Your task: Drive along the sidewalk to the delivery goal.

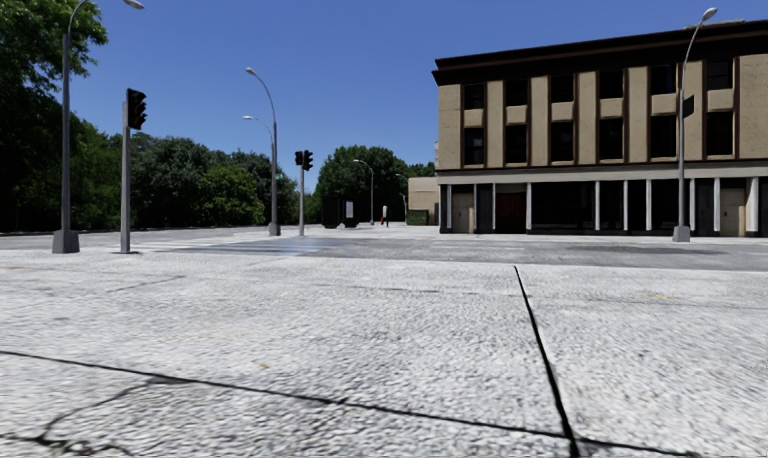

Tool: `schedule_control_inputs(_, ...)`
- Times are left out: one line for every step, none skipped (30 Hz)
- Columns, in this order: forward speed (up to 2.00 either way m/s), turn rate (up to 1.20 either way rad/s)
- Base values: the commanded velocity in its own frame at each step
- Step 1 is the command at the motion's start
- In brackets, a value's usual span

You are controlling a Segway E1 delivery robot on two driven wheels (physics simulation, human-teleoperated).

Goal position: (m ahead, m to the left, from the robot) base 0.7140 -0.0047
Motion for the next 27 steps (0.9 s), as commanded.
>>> schedule_control_inputs(1.15, 0.00)
schedule_control_inputs(1.15, 0.00)
schedule_control_inputs(1.15, 0.00)
schedule_control_inputs(1.11, 0.00)
schedule_control_inputs(1.11, 0.00)
schedule_control_inputs(0.99, 0.00)
schedule_control_inputs(0.84, 0.00)
schedule_control_inputs(0.79, 0.00)
schedule_control_inputs(0.79, 0.00)
schedule_control_inputs(0.77, 0.00)
schedule_control_inputs(0.72, 0.00)
schedule_control_inputs(0.72, 0.00)
schedule_control_inputs(0.69, 0.00)
schedule_control_inputs(0.66, 0.00)
schedule_control_inputs(0.55, 0.00)
schedule_control_inputs(0.55, 0.00)
schedule_control_inputs(0.31, 0.00)
schedule_control_inputs(0.00, 0.00)
schedule_control_inputs(0.00, 0.00)
schedule_control_inputs(0.00, 0.00)
schedule_control_inputs(0.00, 0.00)
schedule_control_inputs(0.00, 0.00)
schedule_control_inputs(0.00, 0.00)
schedule_control_inputs(0.00, 0.00)
schedule_control_inputs(0.00, 0.00)
schedule_control_inputs(0.00, 0.00)
schedule_control_inputs(0.00, 0.00)
